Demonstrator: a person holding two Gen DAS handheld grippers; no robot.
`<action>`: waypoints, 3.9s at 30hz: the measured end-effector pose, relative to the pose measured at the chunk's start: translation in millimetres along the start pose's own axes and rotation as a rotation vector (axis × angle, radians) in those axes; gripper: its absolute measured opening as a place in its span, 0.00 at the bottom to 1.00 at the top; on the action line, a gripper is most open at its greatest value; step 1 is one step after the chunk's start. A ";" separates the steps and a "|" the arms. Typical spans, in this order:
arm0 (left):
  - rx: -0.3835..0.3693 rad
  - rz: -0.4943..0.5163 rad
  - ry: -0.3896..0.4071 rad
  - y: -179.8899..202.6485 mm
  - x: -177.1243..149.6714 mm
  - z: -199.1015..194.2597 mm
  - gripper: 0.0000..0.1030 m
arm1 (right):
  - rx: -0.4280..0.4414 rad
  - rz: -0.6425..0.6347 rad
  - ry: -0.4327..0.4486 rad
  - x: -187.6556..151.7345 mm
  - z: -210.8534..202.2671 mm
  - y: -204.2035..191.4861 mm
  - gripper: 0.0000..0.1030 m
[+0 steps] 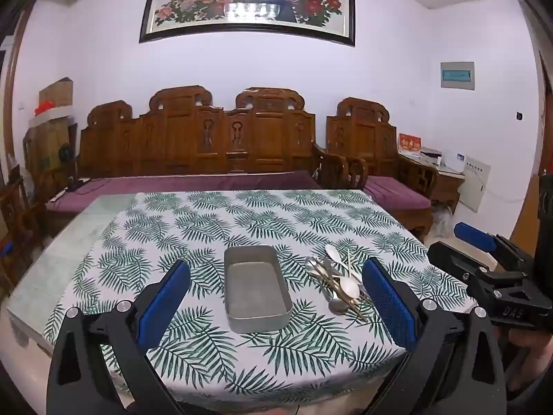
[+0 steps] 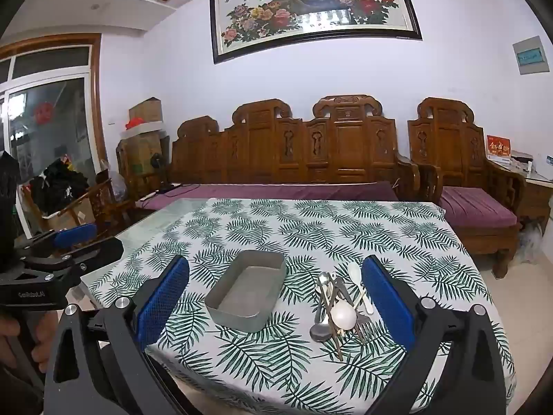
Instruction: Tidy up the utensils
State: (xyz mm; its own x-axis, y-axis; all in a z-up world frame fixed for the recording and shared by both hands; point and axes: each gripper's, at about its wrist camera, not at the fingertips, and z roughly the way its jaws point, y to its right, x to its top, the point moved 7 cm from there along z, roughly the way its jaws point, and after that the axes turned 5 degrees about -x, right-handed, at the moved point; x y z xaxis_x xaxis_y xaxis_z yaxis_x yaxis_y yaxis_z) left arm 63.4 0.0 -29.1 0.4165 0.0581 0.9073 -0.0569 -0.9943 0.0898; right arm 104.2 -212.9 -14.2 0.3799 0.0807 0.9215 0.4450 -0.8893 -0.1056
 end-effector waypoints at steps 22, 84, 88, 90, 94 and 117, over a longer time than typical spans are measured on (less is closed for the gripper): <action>0.001 0.003 0.012 3.6 5.6 -4.8 0.94 | 0.005 0.003 0.011 0.4 1.8 -4.4 0.97; -0.001 -0.002 0.031 4.4 10.4 -9.1 0.94 | 0.013 0.008 0.021 3.2 -3.8 -4.3 0.97; -0.001 -0.001 0.032 4.5 10.3 -9.2 0.94 | 0.013 0.010 0.021 3.3 -3.8 -4.2 0.97; -0.001 -0.002 0.032 4.3 10.2 -9.1 0.94 | 0.013 0.009 0.021 3.2 -3.9 -4.2 0.97; -0.002 -0.003 0.029 4.5 9.0 -8.9 0.94 | 0.013 0.010 0.021 3.1 -3.6 -4.2 0.97; -0.038 0.031 -0.182 13.8 -31.9 80.7 0.94 | 0.004 -0.022 -0.198 -37.4 91.7 54.1 0.55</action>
State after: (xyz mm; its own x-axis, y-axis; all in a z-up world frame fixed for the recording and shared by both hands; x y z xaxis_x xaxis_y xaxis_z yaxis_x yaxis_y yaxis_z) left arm 122.5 -22.8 -89.9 0.5710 0.0068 0.8209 -0.1049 -0.9912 0.0811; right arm 188.4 -222.7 -88.7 0.5219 0.1877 0.8321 0.4579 -0.8846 -0.0877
